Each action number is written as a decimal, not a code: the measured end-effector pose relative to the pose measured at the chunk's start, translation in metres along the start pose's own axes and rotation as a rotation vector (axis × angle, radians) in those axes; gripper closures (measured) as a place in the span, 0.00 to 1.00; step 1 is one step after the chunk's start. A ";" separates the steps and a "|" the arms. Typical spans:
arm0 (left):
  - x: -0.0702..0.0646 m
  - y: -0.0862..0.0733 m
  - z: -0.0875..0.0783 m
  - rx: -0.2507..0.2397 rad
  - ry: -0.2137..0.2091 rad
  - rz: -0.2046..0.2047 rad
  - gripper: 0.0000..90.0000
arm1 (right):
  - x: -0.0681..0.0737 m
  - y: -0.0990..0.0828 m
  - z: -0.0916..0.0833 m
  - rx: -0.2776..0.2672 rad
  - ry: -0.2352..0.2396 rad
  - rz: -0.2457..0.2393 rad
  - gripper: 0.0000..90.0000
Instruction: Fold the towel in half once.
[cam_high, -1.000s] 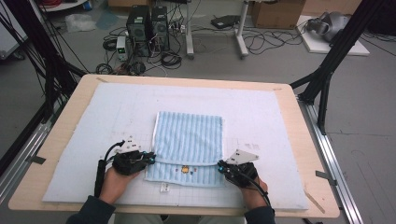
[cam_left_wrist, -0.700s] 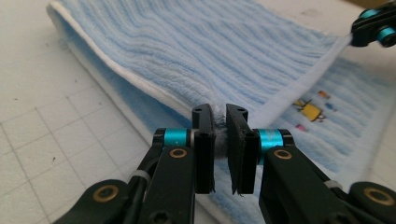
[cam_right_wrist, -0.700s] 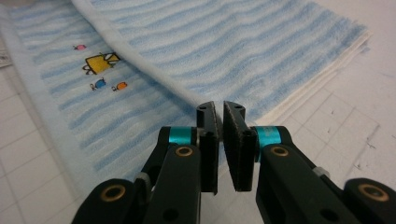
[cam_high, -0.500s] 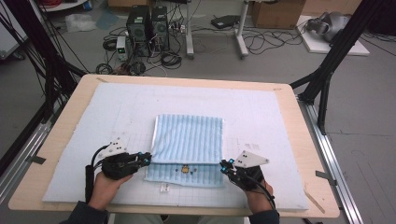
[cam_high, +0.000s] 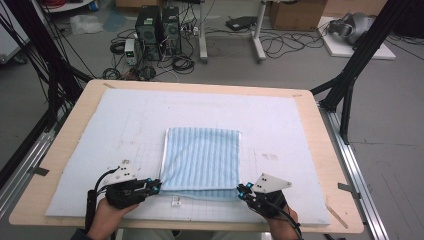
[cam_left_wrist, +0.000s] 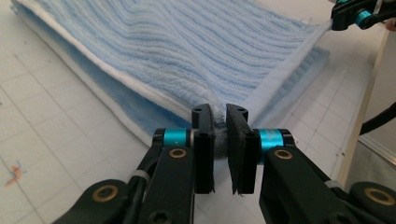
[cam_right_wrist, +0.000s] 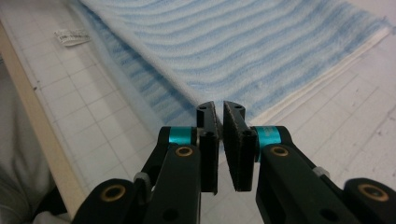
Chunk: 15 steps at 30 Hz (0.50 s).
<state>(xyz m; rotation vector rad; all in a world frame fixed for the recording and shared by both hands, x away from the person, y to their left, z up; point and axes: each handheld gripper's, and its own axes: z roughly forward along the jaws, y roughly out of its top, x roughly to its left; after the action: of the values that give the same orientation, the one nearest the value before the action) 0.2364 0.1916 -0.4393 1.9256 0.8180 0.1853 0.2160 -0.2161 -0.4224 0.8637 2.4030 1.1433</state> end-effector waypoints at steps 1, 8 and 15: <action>0.000 -0.001 0.000 0.004 0.001 -0.002 0.90 | 0.000 -0.001 0.001 0.008 0.004 -0.006 0.94; 0.004 0.002 -0.005 -0.059 0.072 -0.062 0.69 | -0.006 -0.004 0.001 -0.007 -0.031 0.038 0.67; 0.026 0.027 0.003 -0.127 0.104 -0.076 0.67 | -0.012 0.008 0.019 -0.030 -0.002 0.062 0.77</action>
<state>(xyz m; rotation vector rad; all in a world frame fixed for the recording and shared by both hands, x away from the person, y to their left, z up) 0.2706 0.1978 -0.4235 1.7749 0.9248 0.2860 0.2383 -0.2096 -0.4272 0.9352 2.3667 1.1972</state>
